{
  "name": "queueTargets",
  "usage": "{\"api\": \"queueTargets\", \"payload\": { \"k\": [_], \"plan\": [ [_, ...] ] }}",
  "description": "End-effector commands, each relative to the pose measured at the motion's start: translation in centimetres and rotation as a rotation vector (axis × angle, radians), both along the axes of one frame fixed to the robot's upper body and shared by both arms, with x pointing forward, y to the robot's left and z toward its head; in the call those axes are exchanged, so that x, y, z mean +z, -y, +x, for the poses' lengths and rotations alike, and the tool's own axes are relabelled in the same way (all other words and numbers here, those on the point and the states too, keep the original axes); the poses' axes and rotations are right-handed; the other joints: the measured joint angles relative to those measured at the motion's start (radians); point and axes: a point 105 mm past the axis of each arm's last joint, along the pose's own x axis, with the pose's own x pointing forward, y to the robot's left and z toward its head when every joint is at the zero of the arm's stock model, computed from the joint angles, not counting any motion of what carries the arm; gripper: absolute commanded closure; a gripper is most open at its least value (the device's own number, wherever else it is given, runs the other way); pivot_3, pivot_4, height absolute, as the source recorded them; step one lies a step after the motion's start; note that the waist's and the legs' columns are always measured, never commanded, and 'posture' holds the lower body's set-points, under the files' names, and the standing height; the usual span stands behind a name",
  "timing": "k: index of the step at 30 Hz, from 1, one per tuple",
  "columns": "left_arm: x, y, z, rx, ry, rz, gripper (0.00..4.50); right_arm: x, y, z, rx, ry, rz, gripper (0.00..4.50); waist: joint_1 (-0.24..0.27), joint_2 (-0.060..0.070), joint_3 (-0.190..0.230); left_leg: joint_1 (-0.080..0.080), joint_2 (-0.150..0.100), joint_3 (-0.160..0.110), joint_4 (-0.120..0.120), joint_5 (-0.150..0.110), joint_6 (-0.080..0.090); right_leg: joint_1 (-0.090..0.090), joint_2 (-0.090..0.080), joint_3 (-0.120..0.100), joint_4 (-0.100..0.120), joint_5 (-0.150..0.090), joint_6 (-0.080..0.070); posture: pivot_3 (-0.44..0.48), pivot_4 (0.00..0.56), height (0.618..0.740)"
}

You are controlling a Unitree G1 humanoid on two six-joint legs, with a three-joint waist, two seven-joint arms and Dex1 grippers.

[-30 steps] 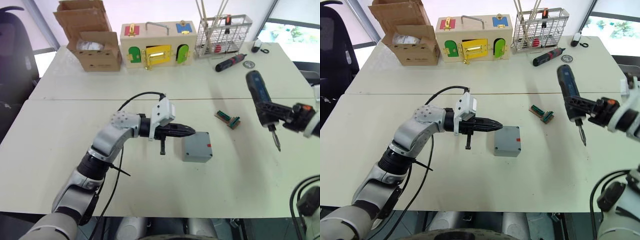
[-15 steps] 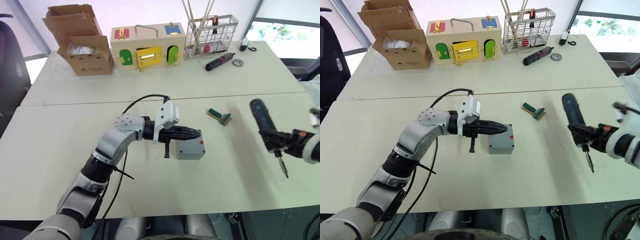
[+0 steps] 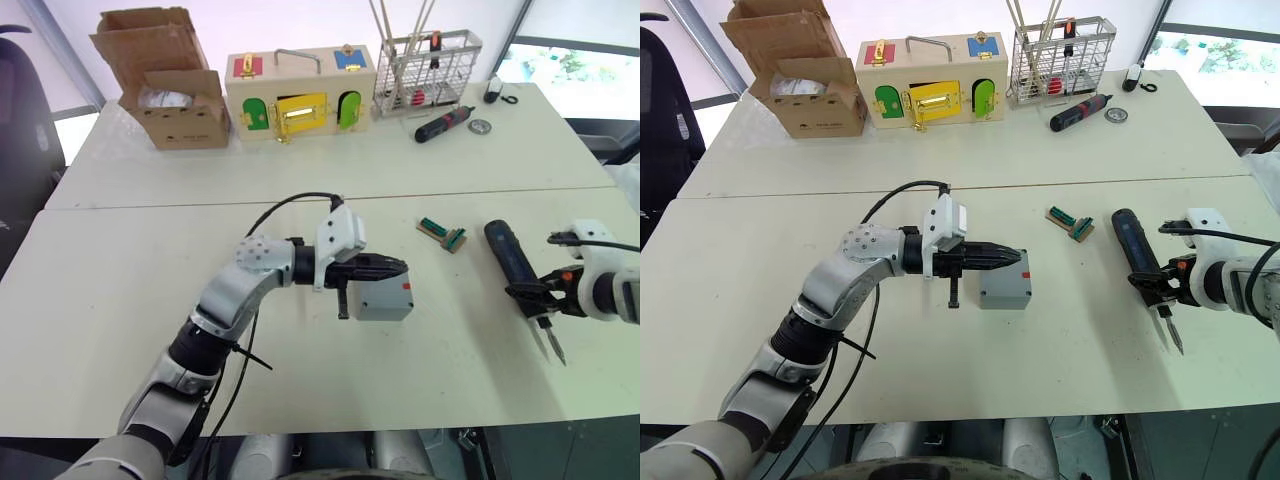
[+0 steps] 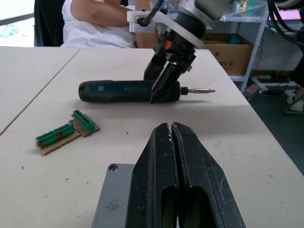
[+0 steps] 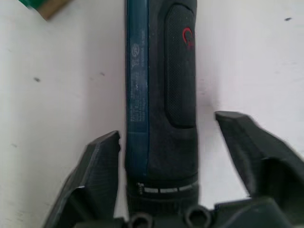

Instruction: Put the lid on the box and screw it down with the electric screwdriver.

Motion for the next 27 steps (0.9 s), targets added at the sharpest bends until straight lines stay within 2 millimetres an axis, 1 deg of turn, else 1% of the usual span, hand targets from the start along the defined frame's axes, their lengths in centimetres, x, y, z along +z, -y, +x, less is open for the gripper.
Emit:
{"api": "queueTargets", "payload": {
  "k": [1,3,6,8,13,16,19,20,24,26,27],
  "plan": [
    [0.7,0.2,-0.1,-0.008,0.047,-0.023,4.5,1.2,0.5,-0.1,0.051,-0.044,-0.042,0.04,0.0,0.0,0.0,0.0,0.0,0.0,0.0,0.0,0.0,0.0,0.0,0.0,0.0,0.0,0.0,0.0,0.15,0.737],
    [0.7,0.4,-0.1,-0.008,0.05,-0.026,4.5,1.2,0.6,-0.2,0.06,-0.08,-0.028,0.04,0.0,0.0,0.0,0.0,0.0,0.0,0.0,0.0,0.0,0.0,0.0,0.0,-0.001,0.0,0.0,0.0,0.15,0.737],
    [0.8,0.8,-0.3,-0.016,0.05,-0.043,4.5,1.5,-0.2,-0.5,0.077,-0.176,0.062,0.04,-0.001,0.0,0.0,0.0,0.0,0.0,0.0,0.0,0.0,0.0,0.0,0.0,-0.001,0.0,0.0,0.0,0.15,0.737],
    [0.7,1.0,-0.3,-0.017,0.047,-0.052,4.5,1.2,-0.2,-0.3,0.067,-0.225,0.078,0.04,-0.001,0.0,0.0,0.0,0.0,0.0,0.0,0.0,0.0,0.0,0.0,0.0,-0.002,0.0,0.0,0.0,0.15,0.737],
    [0.7,1.3,-0.4,0.0,0.045,-0.068,4.5,0.4,-0.1,0.6,0.053,-0.301,0.049,0.04,0.0,0.0,0.0,0.0,0.0,0.0,0.0,0.0,0.0,0.0,0.0,0.0,-0.003,0.0,0.0,0.0,0.15,0.737],
    [0.7,1.1,-0.3,0.024,0.039,-0.077,4.5,-0.4,-0.3,0.6,0.09,-0.365,-0.009,0.04,0.0,0.0,0.0,0.0,0.0,0.0,-0.001,0.0,0.0,0.0,0.0,0.0,-0.004,0.0,0.0,0.0,0.15,0.737],
    [0.5,1.0,-0.3,0.04,0.034,-0.082,4.5,-1.3,-0.1,0.2,0.122,-0.425,-0.067,0.72,0.002,-0.001,0.0,0.0,0.0,0.0,-0.001,0.0,0.0,0.001,0.0,-0.001,-0.005,0.0,0.0,0.0,0.15,0.737],
    [0.5,1.0,-0.3,0.041,0.034,-0.083,4.5,-1.4,0.0,0.2,0.123,-0.433,-0.071,1.09,0.003,-0.001,0.0,0.0,0.0,0.0,-0.001,0.0,0.0,0.001,0.0,-0.001,-0.005,0.0,0.0,0.0,0.15,0.737],
    [0.4,1.3,-0.3,0.047,0.037,-0.086,4.5,-1.8,-0.1,0.8,0.099,-0.455,-0.042,2.19,0.002,-0.003,-0.001,0.0,0.0,-0.001,-0.001,0.0,0.0,0.002,0.0,-0.001,-0.006,0.0,0.0,0.0,0.15,0.737],
    [0.4,1.4,-0.3,0.05,0.038,-0.088,4.5,-2.0,-0.2,0.8,0.092,-0.478,-0.022,2.6,0.001,-0.005,-0.002,0.0,0.0,-0.001,-0.001,0.0,-0.001,0.002,0.0,-0.001,-0.006,0.0,0.0,0.0,0.15,0.737],
    [0.4,1.5,-0.3,0.051,0.038,-0.089,4.5,-2.1,-0.3,0.8,0.087,-0.487,-0.012,2.62,0.001,-0.005,-0.002,0.0,0.0,-0.001,-0.001,0.0,-0.001,0.002,0.0,-0.001,-0.006,0.0,0.0,0.0,0.15,0.737]
  ]
}}
